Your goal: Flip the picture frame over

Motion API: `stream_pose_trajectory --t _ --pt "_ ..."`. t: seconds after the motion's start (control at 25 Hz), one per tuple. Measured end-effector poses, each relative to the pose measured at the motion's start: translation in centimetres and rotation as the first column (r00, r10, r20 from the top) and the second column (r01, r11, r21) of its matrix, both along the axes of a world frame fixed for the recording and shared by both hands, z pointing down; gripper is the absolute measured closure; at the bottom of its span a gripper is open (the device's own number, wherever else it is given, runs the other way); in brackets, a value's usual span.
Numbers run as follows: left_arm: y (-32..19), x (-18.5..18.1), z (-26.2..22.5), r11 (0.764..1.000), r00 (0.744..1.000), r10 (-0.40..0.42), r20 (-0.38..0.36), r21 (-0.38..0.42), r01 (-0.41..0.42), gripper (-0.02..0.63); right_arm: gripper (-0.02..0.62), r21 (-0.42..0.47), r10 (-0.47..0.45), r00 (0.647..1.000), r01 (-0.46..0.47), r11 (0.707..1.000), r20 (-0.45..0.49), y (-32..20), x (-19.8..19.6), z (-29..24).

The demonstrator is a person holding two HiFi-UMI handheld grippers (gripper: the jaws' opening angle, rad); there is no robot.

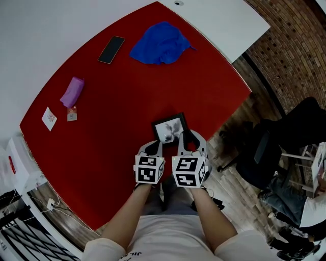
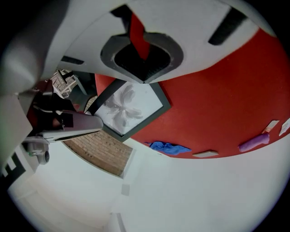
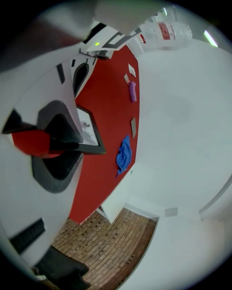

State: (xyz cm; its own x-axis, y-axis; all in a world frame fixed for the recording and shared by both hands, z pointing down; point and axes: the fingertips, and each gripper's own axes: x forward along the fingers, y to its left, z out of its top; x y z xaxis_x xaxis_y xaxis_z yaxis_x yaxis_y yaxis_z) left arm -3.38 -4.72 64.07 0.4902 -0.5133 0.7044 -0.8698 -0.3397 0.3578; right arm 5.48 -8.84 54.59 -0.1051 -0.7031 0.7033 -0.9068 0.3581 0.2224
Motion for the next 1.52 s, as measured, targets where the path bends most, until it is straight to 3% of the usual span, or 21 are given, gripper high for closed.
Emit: stream_pose_trajectory --t 0.32,0.84,0.96,1.08,1.24,1.4,1.52 --pt "0.0 -0.5 0.1 1.0 1.0 -0.006 -0.002 -0.004 0.006 0.6 0.528 -0.003 -0.009 0.98 0.009 1.0 0.197 0.1 -2.2 -1.9" --pt "0.5 -2.2 -0.3 0.998 0.997 -0.062 -0.051 -0.026 0.061 0.6 0.538 0.031 -0.144 0.929 0.142 0.989 0.342 2.5 -8.7 -5.1" --pt "0.5 -3.9 -1.8 0.993 0.986 -0.121 -0.114 -0.02 0.12 0.6 0.538 0.028 -0.153 0.92 0.153 0.988 0.362 2.6 -9.3 -5.1" --pt "-0.2 -6.1 -5.4 0.985 0.956 -0.168 -0.241 -0.016 0.169 0.598 0.538 0.034 -0.172 0.911 0.172 0.984 0.375 2.9 -10.0 -5.2" --pt "-2.9 -7.5 -11.0 0.986 0.916 -0.151 -0.371 0.012 0.167 0.561 0.538 0.05 -0.202 0.904 0.198 0.979 0.376 3.4 -10.9 -5.3" --pt "-4.5 -6.0 -13.2 0.997 0.924 -0.064 -0.377 0.016 0.076 0.529 0.538 0.06 -0.228 0.898 0.222 0.973 0.377 3.7 -11.8 -5.3" --pt "-4.8 -4.9 -13.1 0.999 0.932 -0.044 -0.36 0.006 0.049 0.526 0.538 0.069 -0.244 0.895 0.235 0.969 0.373 3.8 -12.1 -5.4"
